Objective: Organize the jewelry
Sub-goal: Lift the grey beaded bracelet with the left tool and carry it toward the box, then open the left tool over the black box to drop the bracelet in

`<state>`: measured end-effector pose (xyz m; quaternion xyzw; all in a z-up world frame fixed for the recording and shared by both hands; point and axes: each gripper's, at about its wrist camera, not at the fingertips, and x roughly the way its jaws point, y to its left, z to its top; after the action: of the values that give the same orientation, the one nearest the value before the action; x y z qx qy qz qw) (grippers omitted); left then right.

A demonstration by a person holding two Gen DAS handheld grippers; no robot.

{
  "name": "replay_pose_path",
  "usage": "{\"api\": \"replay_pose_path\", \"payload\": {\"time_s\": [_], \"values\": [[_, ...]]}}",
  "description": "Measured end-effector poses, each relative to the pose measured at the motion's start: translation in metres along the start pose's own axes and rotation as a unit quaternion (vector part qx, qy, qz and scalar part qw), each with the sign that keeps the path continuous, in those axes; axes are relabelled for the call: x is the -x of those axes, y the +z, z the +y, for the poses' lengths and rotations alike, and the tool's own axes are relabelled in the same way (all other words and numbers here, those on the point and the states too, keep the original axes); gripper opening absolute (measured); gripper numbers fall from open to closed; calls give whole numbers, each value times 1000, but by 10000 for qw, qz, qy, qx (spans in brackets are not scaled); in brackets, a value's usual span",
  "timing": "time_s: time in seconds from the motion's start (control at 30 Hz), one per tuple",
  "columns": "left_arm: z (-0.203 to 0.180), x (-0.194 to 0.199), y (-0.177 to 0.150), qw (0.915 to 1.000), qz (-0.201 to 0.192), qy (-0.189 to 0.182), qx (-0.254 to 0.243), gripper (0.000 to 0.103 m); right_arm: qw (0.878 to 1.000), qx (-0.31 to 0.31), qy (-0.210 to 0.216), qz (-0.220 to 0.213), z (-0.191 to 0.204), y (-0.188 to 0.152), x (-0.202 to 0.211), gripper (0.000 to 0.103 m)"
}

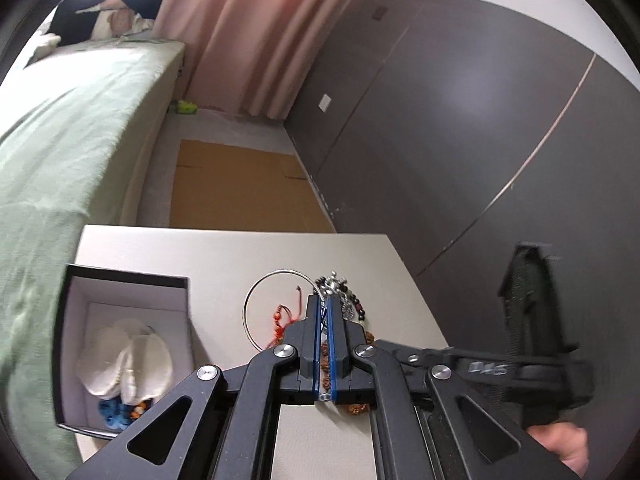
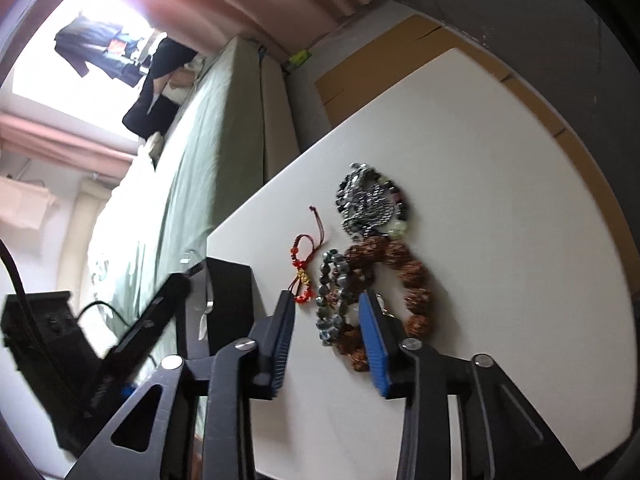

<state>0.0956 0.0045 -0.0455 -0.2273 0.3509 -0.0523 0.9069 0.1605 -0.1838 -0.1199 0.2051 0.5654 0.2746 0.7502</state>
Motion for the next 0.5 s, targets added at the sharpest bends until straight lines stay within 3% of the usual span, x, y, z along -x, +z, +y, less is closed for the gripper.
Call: {"api": "replay_pose_path", "payload": {"time_s": [0.3,0.43,0.5], "values": [[26,26,7,9994,-184,172,254,2,9984,65,-540,172,1,5,-30,27],[36,39,7,9986,-231,294,381,2,9973,233,-670,215,9,5,-38,12],[38,46,8,9982,-260,315,448,2,9969,300,-712,126,13,6,-35,12]]}}
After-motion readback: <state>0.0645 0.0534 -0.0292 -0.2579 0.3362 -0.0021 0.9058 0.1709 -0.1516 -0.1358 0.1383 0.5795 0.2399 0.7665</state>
